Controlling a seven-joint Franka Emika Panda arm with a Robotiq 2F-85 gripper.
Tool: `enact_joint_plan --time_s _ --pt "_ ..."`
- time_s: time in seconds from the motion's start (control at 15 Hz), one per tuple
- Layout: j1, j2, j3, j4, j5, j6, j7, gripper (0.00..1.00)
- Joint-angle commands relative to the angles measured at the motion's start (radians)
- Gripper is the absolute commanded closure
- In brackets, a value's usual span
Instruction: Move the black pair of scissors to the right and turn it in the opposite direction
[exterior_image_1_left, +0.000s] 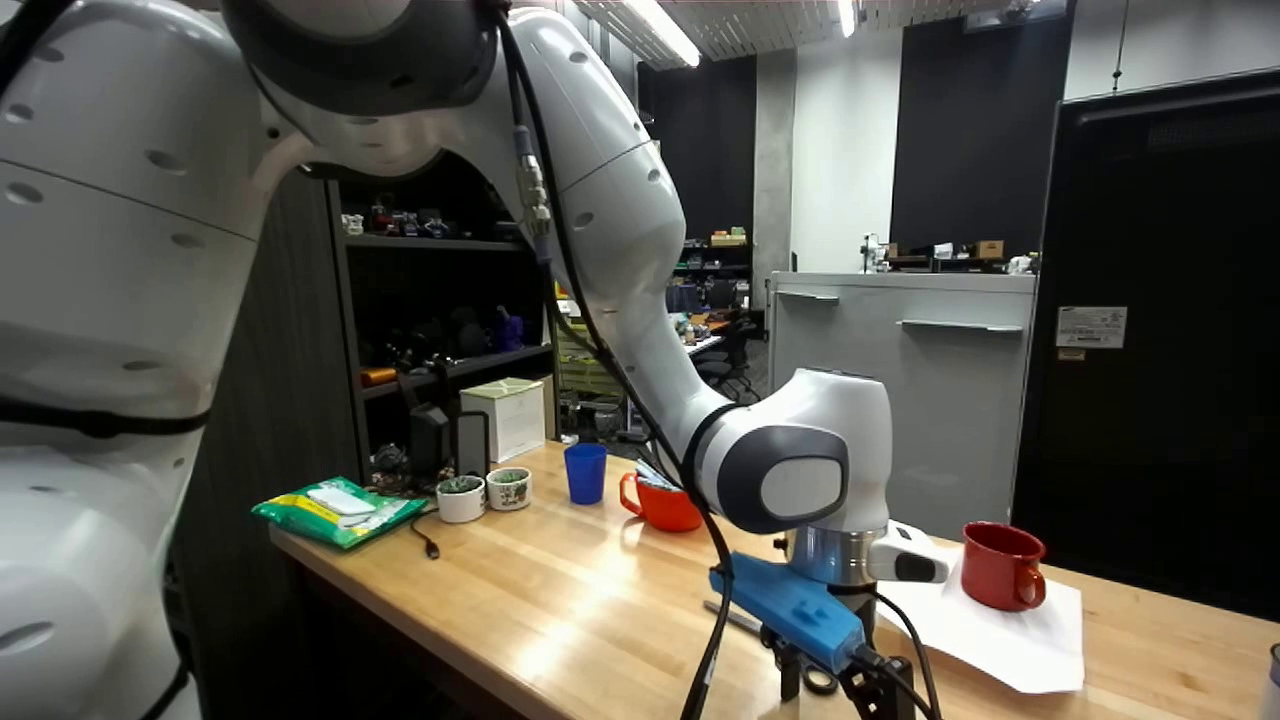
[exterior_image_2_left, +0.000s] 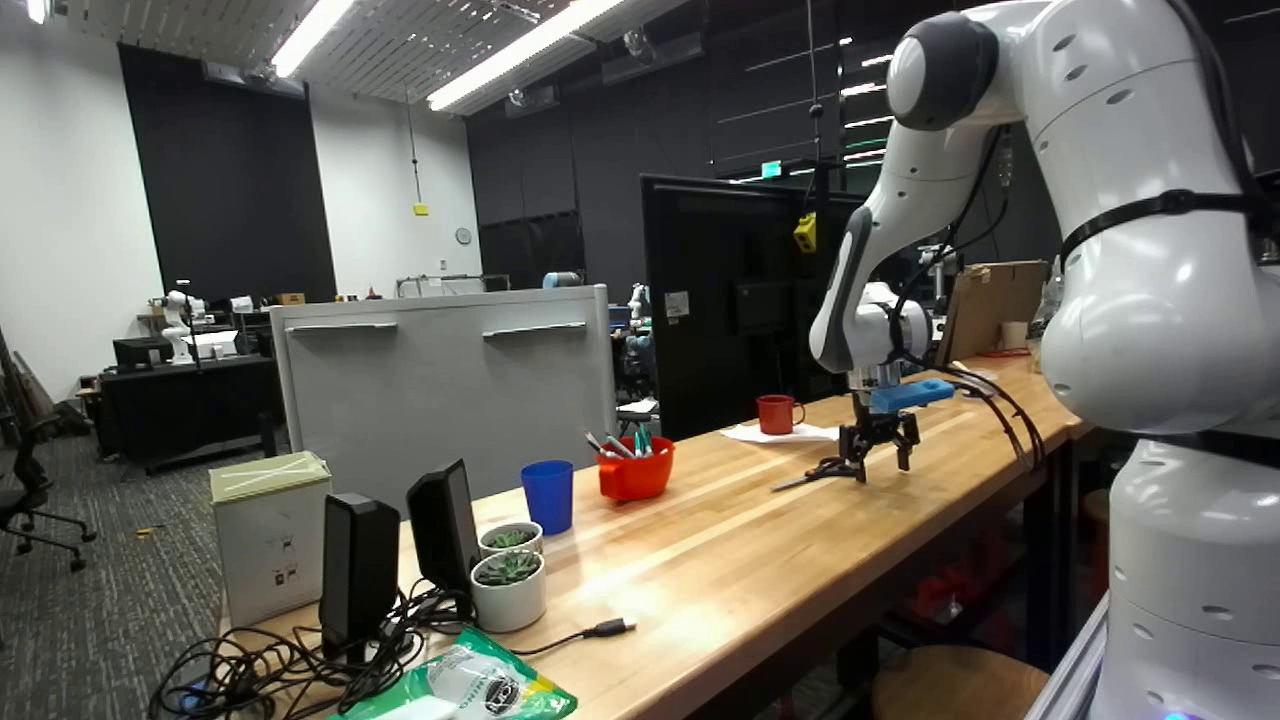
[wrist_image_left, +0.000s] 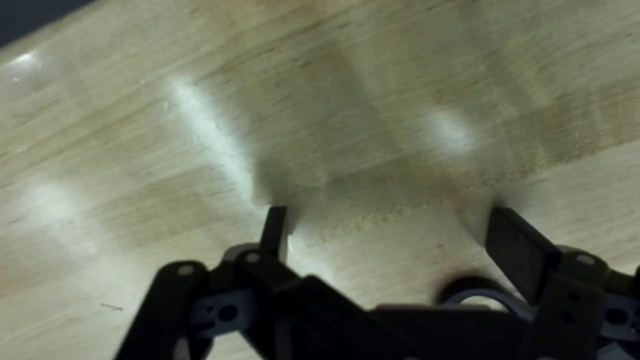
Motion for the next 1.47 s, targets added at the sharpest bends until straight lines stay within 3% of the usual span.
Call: enact_joint_plan --time_s 0.0,1.4 --pt "-0.009 0.027 0.001 0.027 0.007 -0.013 0.020 0.00" --pt "0.025 0.135 -0.009 0.175 -0.034 -0.056 0.121 0.00"
